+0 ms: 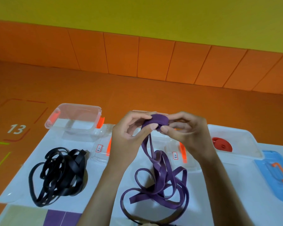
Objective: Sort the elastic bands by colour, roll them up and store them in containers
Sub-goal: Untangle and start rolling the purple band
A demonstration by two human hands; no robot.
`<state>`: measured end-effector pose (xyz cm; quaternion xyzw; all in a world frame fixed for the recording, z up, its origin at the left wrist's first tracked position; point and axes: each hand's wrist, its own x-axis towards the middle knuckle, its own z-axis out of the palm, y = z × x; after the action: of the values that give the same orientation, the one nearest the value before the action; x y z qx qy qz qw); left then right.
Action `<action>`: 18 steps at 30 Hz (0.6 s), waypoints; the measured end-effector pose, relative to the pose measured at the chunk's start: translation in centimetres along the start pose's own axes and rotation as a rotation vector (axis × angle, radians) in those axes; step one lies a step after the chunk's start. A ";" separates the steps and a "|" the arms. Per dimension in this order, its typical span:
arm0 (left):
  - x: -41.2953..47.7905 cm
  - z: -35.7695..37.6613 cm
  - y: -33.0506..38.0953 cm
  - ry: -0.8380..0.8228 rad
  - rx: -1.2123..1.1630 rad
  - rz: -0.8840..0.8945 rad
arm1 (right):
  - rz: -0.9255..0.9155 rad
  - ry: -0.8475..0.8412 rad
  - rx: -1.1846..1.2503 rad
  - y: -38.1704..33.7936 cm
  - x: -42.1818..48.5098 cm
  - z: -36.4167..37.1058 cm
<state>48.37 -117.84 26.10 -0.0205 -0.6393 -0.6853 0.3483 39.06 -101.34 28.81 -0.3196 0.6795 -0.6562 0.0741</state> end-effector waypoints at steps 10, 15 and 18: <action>-0.7 -0.1 -1.6 0.038 -0.035 -0.144 | 0.329 -0.010 0.496 3.8 -0.8 3.0; -1.0 -1.0 -3.9 -0.161 0.302 -0.175 | 0.379 -0.128 0.115 5.5 -1.1 1.0; -1.3 -1.1 -5.0 -0.245 0.447 -0.169 | 0.414 -0.204 0.101 6.0 -1.3 1.0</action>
<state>47.28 -118.56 20.96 0.0277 -0.8114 -0.5463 0.2057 38.54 -101.89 22.65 -0.2338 0.6859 -0.6244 0.2915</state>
